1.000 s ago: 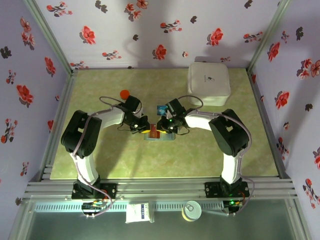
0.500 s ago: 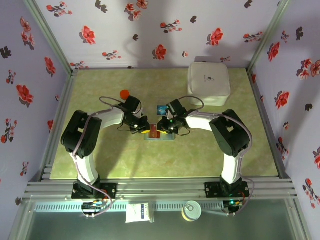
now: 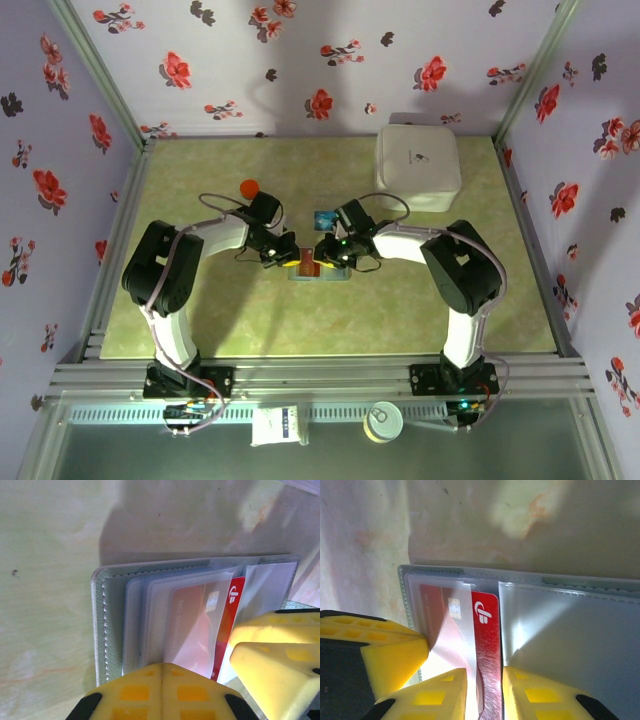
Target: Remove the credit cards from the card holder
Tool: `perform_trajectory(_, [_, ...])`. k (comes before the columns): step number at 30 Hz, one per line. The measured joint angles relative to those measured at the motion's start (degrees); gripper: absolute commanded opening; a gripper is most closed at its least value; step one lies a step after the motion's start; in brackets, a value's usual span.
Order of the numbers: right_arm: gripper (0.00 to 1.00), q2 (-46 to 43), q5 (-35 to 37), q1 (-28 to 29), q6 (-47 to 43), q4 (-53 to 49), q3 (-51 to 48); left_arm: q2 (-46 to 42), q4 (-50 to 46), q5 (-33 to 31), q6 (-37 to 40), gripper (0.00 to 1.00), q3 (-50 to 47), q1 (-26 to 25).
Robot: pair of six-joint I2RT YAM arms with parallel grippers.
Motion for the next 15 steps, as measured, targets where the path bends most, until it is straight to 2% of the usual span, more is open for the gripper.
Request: perform_trajectory(15, [0.25,0.52,-1.14,-0.11,0.39,0.63,0.0,0.02,-0.04,0.0,0.0,0.0,0.0,0.0])
